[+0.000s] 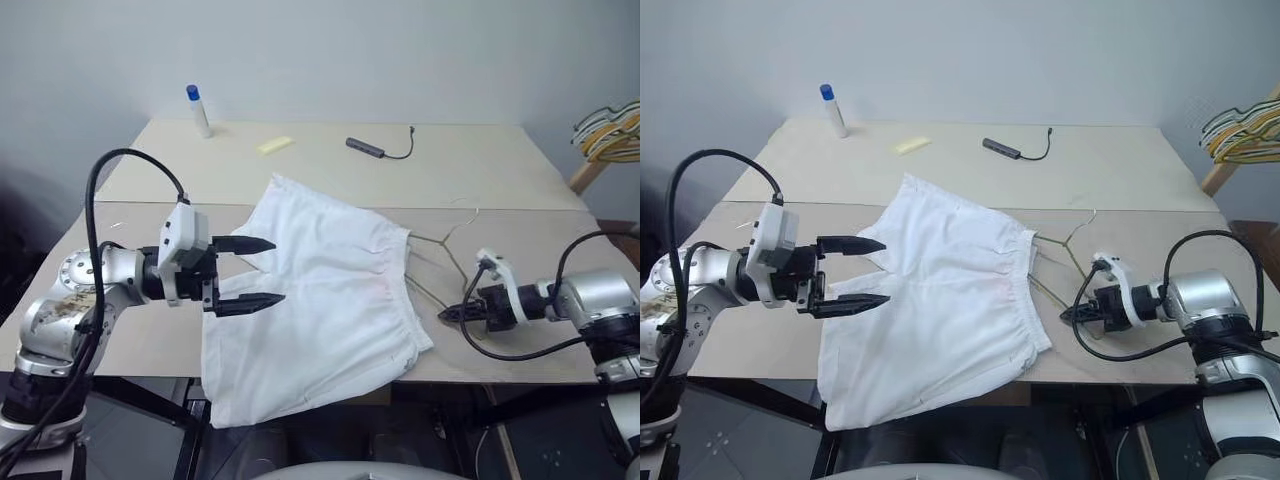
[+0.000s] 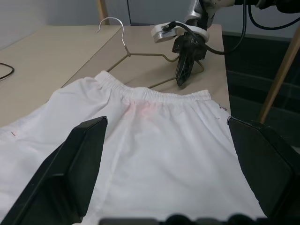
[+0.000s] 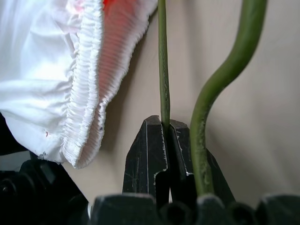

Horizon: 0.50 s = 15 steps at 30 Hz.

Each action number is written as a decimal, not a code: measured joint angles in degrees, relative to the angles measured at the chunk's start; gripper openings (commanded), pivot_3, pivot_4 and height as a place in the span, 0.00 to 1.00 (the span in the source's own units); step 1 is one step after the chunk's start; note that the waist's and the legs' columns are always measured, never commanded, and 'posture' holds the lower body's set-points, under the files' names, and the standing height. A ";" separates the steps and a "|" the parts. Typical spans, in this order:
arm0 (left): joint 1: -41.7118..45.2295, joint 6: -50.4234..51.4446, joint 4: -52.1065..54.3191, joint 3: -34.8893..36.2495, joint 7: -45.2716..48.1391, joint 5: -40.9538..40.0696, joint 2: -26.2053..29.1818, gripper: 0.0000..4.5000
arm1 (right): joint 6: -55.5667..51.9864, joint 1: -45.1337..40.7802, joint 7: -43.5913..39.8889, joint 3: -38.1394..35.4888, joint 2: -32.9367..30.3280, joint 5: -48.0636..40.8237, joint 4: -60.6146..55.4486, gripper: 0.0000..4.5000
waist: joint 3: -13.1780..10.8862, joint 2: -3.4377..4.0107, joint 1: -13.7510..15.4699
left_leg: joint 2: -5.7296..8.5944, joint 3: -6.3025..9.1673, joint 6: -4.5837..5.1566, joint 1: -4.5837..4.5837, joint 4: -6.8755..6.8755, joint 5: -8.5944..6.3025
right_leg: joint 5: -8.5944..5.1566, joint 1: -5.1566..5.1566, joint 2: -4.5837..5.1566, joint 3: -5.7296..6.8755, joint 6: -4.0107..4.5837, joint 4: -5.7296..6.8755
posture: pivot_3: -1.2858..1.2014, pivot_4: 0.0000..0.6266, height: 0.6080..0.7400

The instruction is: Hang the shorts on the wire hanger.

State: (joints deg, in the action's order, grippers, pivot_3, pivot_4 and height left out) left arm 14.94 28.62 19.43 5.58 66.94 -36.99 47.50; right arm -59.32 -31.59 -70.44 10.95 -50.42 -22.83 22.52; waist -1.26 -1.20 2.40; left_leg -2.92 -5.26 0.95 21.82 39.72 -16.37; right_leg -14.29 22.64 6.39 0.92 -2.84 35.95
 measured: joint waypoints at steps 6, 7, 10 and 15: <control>2.71 -2.30 -3.95 -0.59 1.38 2.44 0.08 0.99 | 7.29 1.18 5.39 -3.34 -3.75 2.71 -20.59 0.00 | 0.01 0.03 -0.24 | -0.03 -0.01 -0.07 0.29 0.00 0.04 | 0.00 0.41 -0.04 -0.01 0.01 0.18 | 0.53 0.00 1.00; 3.85 -2.93 -5.14 -0.70 1.68 3.21 0.11 0.99 | 8.30 1.27 6.09 -2.79 -3.92 3.71 -23.14 0.00 | 0.01 0.03 -0.29 | -0.02 -0.02 -0.08 0.28 0.00 0.05 | 0.01 0.41 -0.04 -0.01 0.01 0.17 | 0.53 0.00 1.00; 10.75 -6.78 -12.28 -2.51 2.42 6.90 -0.51 0.99 | 13.44 1.72 9.24 0.59 -4.72 9.29 -29.63 0.00 | 0.01 0.03 -0.32 | -0.01 -0.04 -0.10 0.33 0.06 0.06 | 0.01 0.40 -0.04 0.02 0.02 0.16 | 0.52 0.00 1.00; 23.89 -15.13 -25.55 -5.22 2.94 13.80 -3.71 0.99 | 22.07 -0.51 11.30 5.93 -5.03 17.49 -35.20 0.00 | 0.02 0.03 -0.86 | 0.03 -0.08 -0.25 0.48 0.10 0.15 | 0.05 0.46 -0.03 0.02 -0.02 0.06 | 0.51 0.00 1.00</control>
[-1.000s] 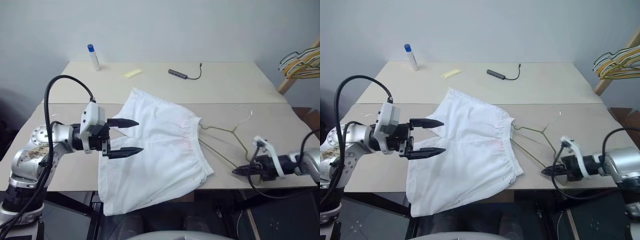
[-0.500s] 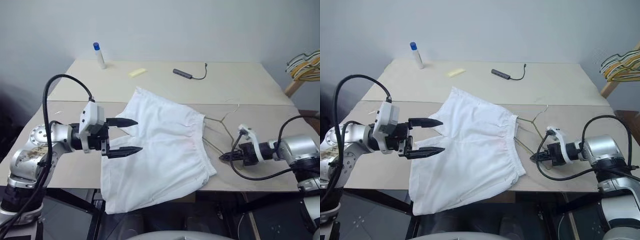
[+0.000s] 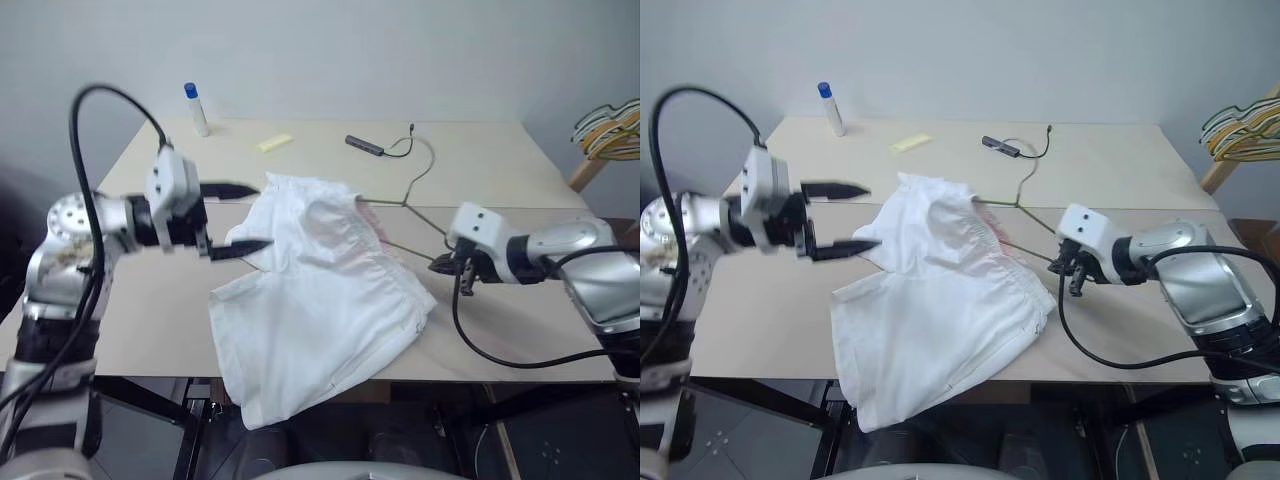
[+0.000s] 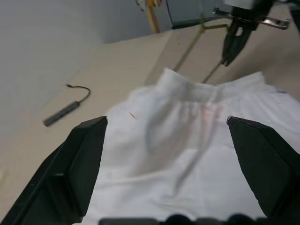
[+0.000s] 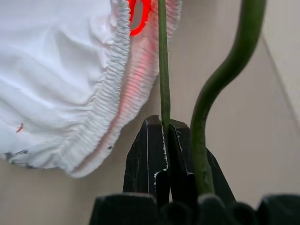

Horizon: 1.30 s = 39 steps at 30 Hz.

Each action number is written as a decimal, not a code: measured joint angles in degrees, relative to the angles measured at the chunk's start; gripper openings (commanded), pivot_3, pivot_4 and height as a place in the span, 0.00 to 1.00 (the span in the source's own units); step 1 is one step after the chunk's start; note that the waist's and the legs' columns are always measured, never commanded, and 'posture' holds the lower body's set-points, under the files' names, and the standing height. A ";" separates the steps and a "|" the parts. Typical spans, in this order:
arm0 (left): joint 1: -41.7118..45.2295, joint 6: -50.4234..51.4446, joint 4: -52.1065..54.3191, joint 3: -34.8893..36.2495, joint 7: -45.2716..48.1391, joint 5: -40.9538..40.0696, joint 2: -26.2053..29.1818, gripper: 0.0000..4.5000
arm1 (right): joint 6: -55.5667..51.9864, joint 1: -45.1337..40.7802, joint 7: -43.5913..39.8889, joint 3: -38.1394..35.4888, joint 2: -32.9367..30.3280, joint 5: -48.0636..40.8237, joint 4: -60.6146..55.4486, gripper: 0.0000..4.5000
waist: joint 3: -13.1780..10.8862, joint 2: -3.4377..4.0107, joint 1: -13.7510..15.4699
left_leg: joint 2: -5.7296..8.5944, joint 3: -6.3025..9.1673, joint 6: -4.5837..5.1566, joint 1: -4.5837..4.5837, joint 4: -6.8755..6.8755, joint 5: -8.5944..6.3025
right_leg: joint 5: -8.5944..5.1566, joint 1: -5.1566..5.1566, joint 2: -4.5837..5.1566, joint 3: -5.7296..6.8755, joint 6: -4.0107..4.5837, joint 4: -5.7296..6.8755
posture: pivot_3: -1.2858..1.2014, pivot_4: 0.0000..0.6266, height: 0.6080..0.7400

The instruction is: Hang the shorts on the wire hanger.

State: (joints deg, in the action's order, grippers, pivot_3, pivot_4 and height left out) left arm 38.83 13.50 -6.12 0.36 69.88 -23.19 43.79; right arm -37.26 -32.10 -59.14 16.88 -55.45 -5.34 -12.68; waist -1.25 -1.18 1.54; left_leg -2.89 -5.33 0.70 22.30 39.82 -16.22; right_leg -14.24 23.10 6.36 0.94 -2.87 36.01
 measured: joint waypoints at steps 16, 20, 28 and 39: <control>15.28 -24.13 -32.48 -18.09 9.87 22.78 -9.11 0.85 | 2.68 -5.48 -5.70 4.22 4.05 2.79 -2.47 0.00 | 0.00 -0.01 -4.16 | -0.02 -0.05 0.08 0.04 0.05 -0.03 | 0.02 0.06 0.01 -0.05 -0.04 0.05 | 0.49 0.00 1.00; 15.40 -24.81 -34.67 -18.10 10.01 23.60 -10.68 0.59 | 1.43 -5.50 -5.96 4.22 4.42 2.93 -2.47 0.00 | 0.00 -0.01 -4.33 | -0.03 -0.05 0.09 0.05 0.06 -0.04 | 0.03 0.10 0.01 -0.05 -0.05 0.08 | 0.49 0.00 1.00; 14.95 -24.48 -34.61 -17.54 11.74 23.15 -10.86 0.05 | -0.29 -5.50 -5.81 4.04 5.09 2.80 -2.48 0.00 | 0.00 -0.01 -4.44 | -0.04 -0.05 0.10 0.05 0.07 -0.05 | 0.03 0.11 0.01 -0.05 -0.05 0.10 | 0.48 0.00 1.00; 13.16 -15.30 -30.56 -14.10 11.74 20.37 -11.11 0.00 | 1.45 -0.02 -4.13 -3.31 3.07 1.03 -3.50 0.63 | 0.00 -0.01 -4.38 | -0.04 -0.04 0.10 0.07 0.09 -0.05 | 0.03 0.10 0.03 -0.07 -0.07 0.10 | 0.49 0.00 1.00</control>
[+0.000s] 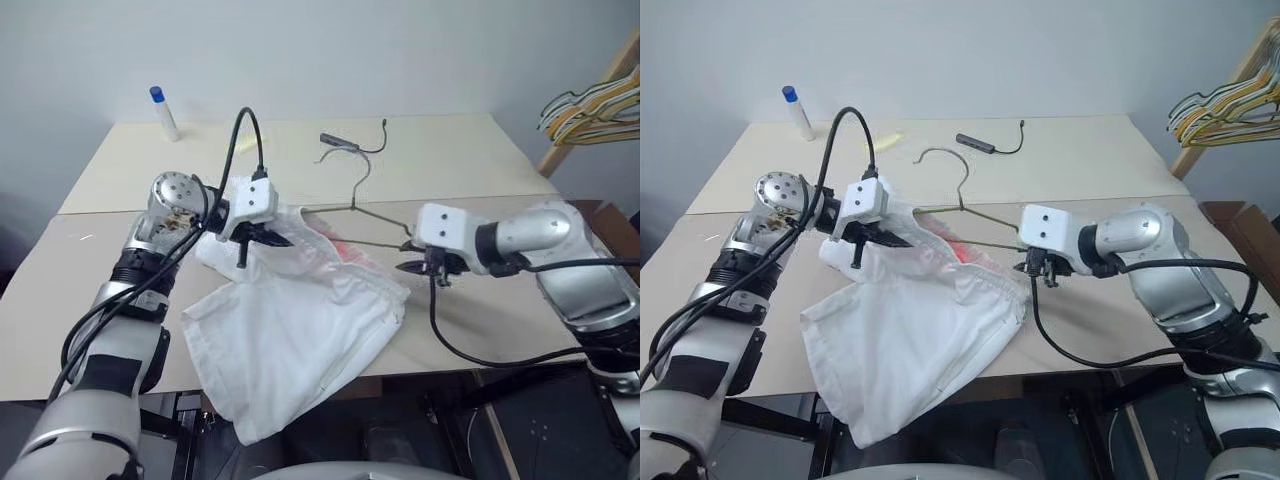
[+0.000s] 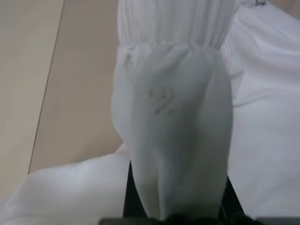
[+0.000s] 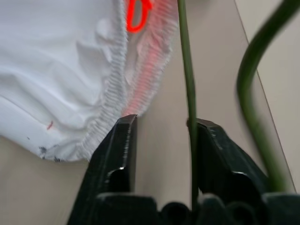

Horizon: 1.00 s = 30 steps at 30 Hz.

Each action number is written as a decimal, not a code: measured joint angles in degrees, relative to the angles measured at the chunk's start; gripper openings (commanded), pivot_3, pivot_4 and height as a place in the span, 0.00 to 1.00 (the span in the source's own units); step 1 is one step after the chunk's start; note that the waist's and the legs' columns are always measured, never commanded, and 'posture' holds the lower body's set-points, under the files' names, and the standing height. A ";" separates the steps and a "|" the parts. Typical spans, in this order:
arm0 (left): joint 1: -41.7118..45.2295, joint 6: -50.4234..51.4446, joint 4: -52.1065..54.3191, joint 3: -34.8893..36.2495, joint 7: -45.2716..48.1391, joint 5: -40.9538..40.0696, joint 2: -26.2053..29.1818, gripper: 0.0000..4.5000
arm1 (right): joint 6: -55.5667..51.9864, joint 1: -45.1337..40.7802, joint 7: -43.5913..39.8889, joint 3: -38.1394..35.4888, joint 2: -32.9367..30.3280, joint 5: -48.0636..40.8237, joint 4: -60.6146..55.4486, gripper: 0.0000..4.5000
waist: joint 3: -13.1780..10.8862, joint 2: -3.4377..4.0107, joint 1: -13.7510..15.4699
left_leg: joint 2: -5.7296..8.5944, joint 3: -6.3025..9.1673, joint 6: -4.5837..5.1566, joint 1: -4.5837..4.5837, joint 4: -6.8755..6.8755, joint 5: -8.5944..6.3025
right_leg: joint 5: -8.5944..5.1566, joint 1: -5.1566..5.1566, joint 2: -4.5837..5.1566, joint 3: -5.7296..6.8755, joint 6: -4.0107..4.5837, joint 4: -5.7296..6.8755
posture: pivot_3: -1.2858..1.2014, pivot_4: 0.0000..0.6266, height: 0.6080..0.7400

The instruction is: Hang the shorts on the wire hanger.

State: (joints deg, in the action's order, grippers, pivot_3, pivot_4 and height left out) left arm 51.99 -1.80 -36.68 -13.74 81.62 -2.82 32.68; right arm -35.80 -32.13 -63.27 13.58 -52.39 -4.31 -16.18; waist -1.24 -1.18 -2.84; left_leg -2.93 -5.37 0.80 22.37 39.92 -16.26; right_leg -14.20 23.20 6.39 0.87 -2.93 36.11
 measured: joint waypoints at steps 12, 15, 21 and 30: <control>-4.54 8.22 6.46 4.47 -3.51 -3.46 1.71 0.00 | -19.54 21.11 7.68 -23.18 7.12 -16.27 -7.18 0.99 | 0.05 -0.05 -0.10 | -0.02 0.06 0.01 -0.13 0.00 0.00 | 0.00 -0.08 -0.05 -0.03 0.01 0.11 | 0.49 0.00 1.00; -5.17 8.93 7.65 4.50 -3.68 -4.01 1.66 0.00 | -26.29 22.68 13.15 -22.90 16.58 -21.40 -9.82 0.99 | 0.05 -0.02 -0.42 | -0.03 0.08 -0.02 -0.13 -0.01 0.01 | 0.00 -0.05 -0.06 -0.04 0.01 0.17 | 0.49 0.00 1.00; -5.20 9.97 8.47 4.59 -4.01 -4.10 1.75 0.00 | -29.65 20.63 22.19 -15.71 24.88 -21.73 -9.23 0.91 | 0.06 -0.02 -0.69 | -0.01 0.11 -0.01 -0.10 0.00 0.01 | 0.01 -0.08 -0.05 -0.02 0.01 0.12 | 0.49 0.00 1.00; -5.61 10.96 9.60 5.32 -4.10 -4.34 3.03 0.00 | -29.55 18.43 25.85 -15.25 26.98 -23.01 -4.29 0.24 | 0.06 -0.01 -0.62 | -0.01 0.13 0.00 -0.07 0.00 0.00 | 0.02 -0.07 -0.04 -0.02 -0.01 0.09 | 0.50 0.00 1.00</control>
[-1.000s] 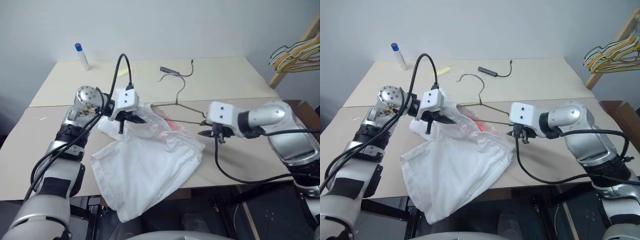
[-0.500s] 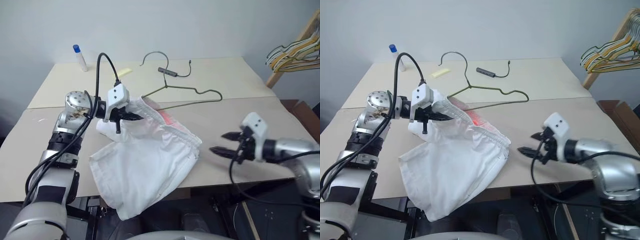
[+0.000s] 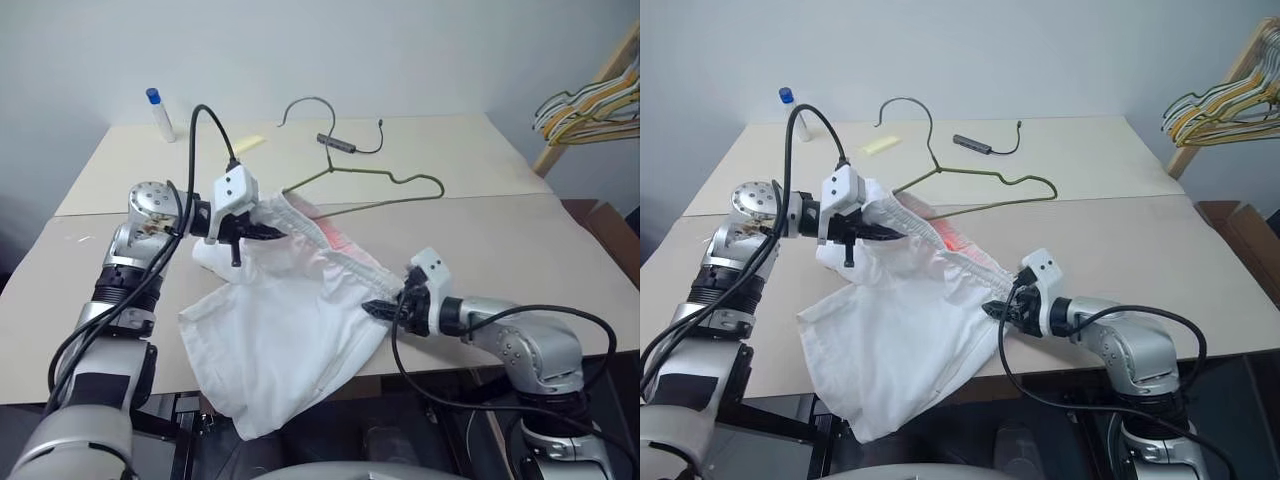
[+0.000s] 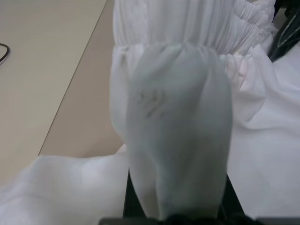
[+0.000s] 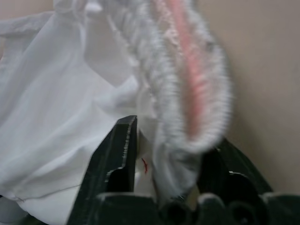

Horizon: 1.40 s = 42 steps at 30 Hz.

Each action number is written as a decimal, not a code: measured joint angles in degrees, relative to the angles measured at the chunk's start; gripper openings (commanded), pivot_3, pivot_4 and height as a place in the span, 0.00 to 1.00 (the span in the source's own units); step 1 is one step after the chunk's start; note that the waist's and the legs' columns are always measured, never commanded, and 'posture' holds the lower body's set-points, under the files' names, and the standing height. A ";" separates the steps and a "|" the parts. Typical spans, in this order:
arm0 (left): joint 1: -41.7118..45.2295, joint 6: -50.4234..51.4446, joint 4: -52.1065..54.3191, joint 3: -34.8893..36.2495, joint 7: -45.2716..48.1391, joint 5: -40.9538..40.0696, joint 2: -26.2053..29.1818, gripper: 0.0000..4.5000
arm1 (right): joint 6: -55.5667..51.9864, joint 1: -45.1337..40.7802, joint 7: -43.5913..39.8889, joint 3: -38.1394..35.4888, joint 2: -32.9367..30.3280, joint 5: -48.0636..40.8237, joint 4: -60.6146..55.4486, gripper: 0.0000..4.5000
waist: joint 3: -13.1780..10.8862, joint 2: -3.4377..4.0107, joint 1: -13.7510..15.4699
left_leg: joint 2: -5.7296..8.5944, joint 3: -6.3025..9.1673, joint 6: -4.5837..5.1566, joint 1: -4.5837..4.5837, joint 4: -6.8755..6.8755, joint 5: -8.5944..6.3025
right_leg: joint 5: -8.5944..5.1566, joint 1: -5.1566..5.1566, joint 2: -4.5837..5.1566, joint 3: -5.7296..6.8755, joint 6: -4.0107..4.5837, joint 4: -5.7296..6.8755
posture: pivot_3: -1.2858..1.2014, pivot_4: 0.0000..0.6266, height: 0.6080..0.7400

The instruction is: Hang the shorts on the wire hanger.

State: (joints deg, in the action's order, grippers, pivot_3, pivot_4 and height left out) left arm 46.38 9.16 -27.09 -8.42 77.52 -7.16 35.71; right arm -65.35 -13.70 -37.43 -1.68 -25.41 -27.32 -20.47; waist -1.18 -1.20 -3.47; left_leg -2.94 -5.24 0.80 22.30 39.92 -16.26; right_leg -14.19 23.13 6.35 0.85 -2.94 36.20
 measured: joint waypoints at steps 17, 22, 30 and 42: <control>-8.17 0.88 6.85 0.72 6.47 -4.42 7.16 0.00 | 9.17 -14.89 -10.70 -1.66 -14.53 -2.23 18.27 0.01 | 0.00 0.01 0.06 | 0.00 -0.03 0.02 -0.04 -0.03 -0.01 | 0.00 -0.01 0.00 -0.03 0.00 0.00 | 0.51 0.00 1.00; -10.34 -0.54 7.92 0.45 5.44 -3.72 7.56 0.00 | 11.66 -16.42 -13.61 0.58 -16.72 -1.80 22.78 0.01 | 0.00 0.01 0.45 | 0.00 -0.07 0.02 -0.03 -0.02 -0.01 | 0.00 0.01 0.01 -0.05 0.00 0.00 | 0.51 0.00 1.00; -10.61 -3.04 6.44 -0.52 -0.61 -0.72 7.72 0.00 | 13.66 -16.87 -16.73 0.77 -19.94 -1.59 23.73 0.01 | 0.00 0.01 1.16 | 0.00 -0.07 0.02 -0.03 -0.02 -0.01 | 0.00 0.01 0.02 -0.04 0.00 0.00 | 0.51 0.00 1.00; -10.24 -5.69 3.29 -2.06 0.79 0.21 7.24 0.00 | 14.93 -14.80 -17.71 0.76 -21.48 -1.69 21.56 0.01 | 0.00 0.01 0.98 | 0.00 -0.10 0.01 -0.03 -0.01 -0.01 | 0.00 0.01 0.02 -0.04 0.00 0.01 | 0.50 0.00 1.00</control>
State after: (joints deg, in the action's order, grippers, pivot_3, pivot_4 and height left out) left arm 36.15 3.48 -23.80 -10.48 78.31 -6.95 42.95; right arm -50.42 -28.50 -55.14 -0.91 -46.89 -29.00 1.09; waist -1.18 -1.19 -2.48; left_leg -2.94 -5.35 0.81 22.26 39.90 -16.27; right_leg -14.18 23.15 6.36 0.81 -2.94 36.20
